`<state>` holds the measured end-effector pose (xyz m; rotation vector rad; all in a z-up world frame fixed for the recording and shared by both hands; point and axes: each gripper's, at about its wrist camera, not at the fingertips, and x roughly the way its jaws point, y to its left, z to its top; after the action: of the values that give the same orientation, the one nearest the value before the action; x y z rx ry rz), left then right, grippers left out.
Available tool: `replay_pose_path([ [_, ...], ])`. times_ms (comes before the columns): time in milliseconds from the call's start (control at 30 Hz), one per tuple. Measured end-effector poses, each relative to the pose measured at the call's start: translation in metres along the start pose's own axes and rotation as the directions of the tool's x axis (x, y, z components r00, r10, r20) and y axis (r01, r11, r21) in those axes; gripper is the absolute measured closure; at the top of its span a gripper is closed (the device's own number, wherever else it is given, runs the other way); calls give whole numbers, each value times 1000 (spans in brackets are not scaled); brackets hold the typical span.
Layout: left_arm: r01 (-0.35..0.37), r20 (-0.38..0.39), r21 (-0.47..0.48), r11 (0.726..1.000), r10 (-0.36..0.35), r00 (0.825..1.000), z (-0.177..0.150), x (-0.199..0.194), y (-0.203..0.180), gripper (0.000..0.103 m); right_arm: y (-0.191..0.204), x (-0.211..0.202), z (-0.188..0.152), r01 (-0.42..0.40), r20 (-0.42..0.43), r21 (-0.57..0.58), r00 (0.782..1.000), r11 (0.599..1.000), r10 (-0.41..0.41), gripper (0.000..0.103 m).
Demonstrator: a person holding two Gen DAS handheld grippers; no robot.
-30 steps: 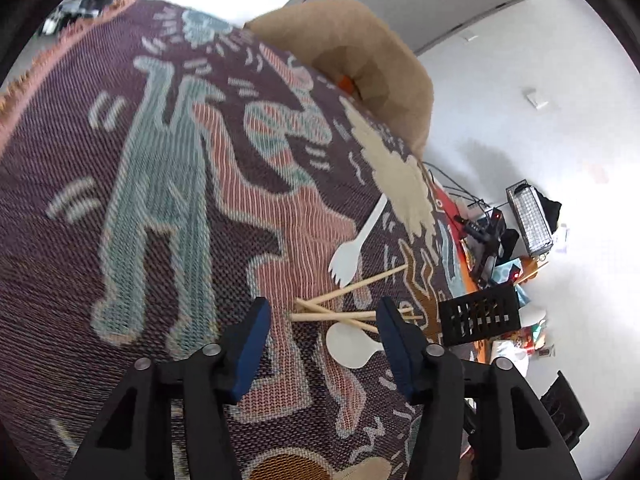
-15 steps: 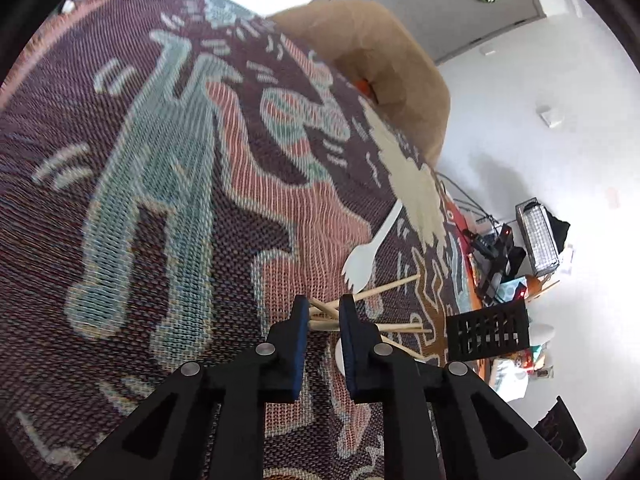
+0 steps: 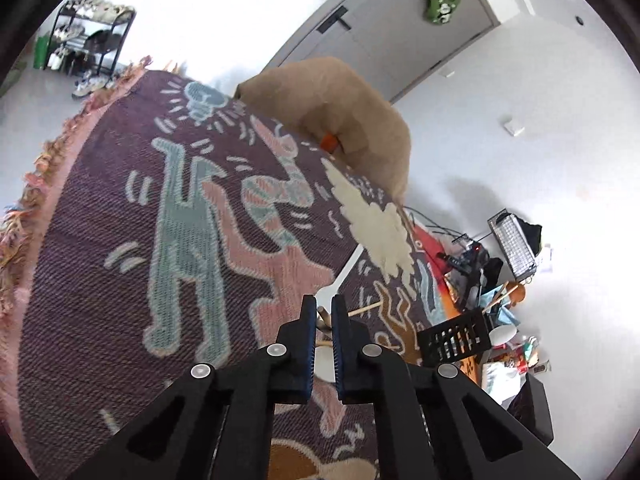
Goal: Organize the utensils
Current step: 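Lower the right gripper onto the white spoon and close on it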
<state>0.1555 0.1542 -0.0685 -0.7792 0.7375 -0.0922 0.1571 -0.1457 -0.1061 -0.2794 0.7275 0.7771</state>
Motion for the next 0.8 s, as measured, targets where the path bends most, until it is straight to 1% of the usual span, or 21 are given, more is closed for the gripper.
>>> replay_pose_path([
  [100, -53, -12, -15, 999, 52, 999, -2, -1, 13, 95, 6, 4, 1, -7, -7, -10, 1000, 1000, 7, 47],
  [167, -73, -28, -31, 997, 72, 997, -5, 2, 23, 95, 9, 6, 0, -9, -16, -13, 1000, 1000, 9, 47],
  [233, -88, -49, -66, 994, 85, 995, -7, 4, 35, 94, 11, 9, 0, -8, -27, -20, 1000, 1000, 8, 47],
  [333, -83, -52, -104, 991, 78, 996, -8, 3, 49, 94, 12, 13, 1, -10, -37, -29, 999, 1000, 9, 47],
  [467, -71, -22, -107, 992, 69, 997, -4, -8, 50, 94, 14, 18, 5, -13, -50, -47, 999, 999, 11, 48],
  [567, -71, 16, -91, 993, 72, 997, 1, -22, 46, 95, 18, 22, 9, -25, -63, -74, 998, 997, 21, 52],
  [700, -22, 95, -74, 997, 29, 995, 9, -51, 39, 98, 28, 30, 15, -40, -84, -121, 996, 992, 29, 53],
  [800, 0, 155, -57, 998, 9, 988, 15, -72, 33, 99, 40, 41, 20, -49, -112, -177, 993, 983, 30, 61],
])
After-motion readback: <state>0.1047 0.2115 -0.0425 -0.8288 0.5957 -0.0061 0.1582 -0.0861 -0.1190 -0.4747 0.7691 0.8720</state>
